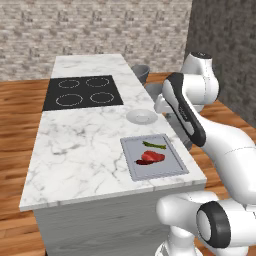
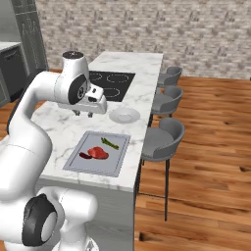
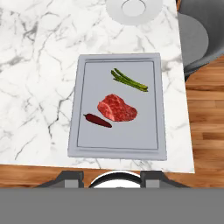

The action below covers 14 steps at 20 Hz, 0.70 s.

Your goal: Create a steak meal by picking up the steak and asparagus from the tray and placing them on the plate. Leave the chili pepper on the tray.

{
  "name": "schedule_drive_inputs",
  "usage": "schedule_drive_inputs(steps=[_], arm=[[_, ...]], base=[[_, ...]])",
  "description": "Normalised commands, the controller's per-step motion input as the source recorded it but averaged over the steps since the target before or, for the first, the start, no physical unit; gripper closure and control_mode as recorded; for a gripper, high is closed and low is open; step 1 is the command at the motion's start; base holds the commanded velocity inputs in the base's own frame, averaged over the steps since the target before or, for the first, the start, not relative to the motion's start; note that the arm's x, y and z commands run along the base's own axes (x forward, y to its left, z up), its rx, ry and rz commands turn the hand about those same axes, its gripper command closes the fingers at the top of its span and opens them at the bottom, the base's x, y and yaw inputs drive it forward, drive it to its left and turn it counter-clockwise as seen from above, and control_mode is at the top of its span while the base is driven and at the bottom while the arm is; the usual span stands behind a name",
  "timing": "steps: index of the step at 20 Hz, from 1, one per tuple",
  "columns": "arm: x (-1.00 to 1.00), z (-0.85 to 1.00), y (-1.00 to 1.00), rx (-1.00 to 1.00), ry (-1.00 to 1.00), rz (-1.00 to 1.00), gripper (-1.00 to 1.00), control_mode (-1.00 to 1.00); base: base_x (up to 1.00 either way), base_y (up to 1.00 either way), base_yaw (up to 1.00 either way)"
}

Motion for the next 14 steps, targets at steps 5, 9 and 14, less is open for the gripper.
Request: schedule_drive_inputs(steps=[5,9,14], arm=[[-0.07,-0.03,0.0,0.0,0.0,0.0,-1.0,-1.0],[-0.09,-0.25,-0.25,0.0,0.0,0.0,-1.0,-1.0],[-0.31,-0.2,-0.18,0.0,0.0,0.0,-1.0,-1.0]], base=[[0.0,0.0,0.0],[0.0,0.0,0.0],[0.0,0.0,0.0]])
